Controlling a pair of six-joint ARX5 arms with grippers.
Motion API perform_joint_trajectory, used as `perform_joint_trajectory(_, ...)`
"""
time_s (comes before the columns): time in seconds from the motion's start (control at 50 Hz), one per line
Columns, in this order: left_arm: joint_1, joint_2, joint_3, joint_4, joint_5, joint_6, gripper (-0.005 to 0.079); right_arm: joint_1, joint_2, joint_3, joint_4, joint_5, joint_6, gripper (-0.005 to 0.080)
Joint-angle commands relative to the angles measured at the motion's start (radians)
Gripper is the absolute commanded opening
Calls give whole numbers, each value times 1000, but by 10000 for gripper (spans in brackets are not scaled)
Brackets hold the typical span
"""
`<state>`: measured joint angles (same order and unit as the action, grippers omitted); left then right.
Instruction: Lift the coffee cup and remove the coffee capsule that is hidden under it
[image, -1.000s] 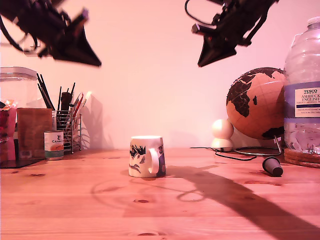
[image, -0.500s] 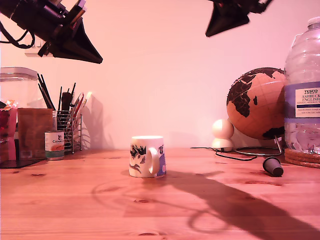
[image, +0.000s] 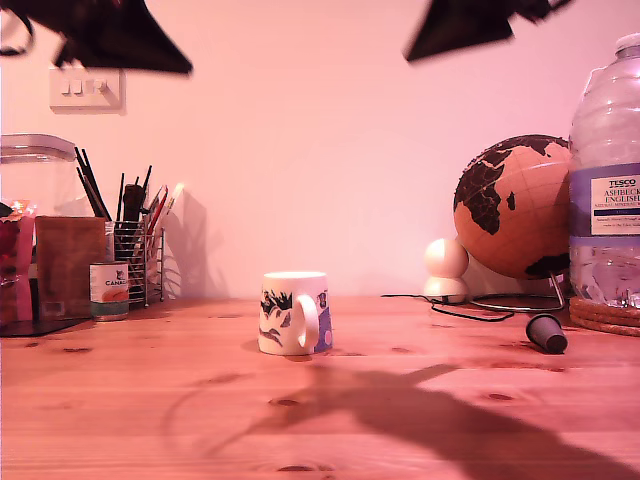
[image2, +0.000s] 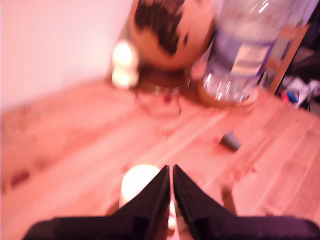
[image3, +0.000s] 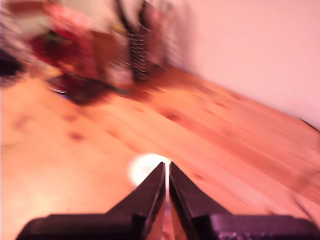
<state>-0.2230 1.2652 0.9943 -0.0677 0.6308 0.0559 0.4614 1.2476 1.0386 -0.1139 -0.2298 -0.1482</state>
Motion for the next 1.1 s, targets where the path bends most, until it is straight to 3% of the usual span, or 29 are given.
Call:
perform_joint_trajectory(0.0, -14, -46, -85, 46, 5, -14, -20, 36, -9, -39, 14, -7, 11, -13)
perform_joint_trajectory(0.2, -51, -217, -246, 129, -43, -58, -20, 124, -73, -154, 123, 10, 23, -13)
perform_joint_trajectory(0.38, -89, -333, -332, 175, -90, -64, -20, 193, -163, -285, 236, 95, 47, -13)
perform_joint_trajectory(0.76, -222, -370, -377, 210, -116, -63, -20, 219, -256, -325, 229, 134, 47, -13)
perform_joint_trajectory(1.08, -238, -370, -377, 204, -116, -64, -19, 219, -257, -325, 137, 135, 47, -13)
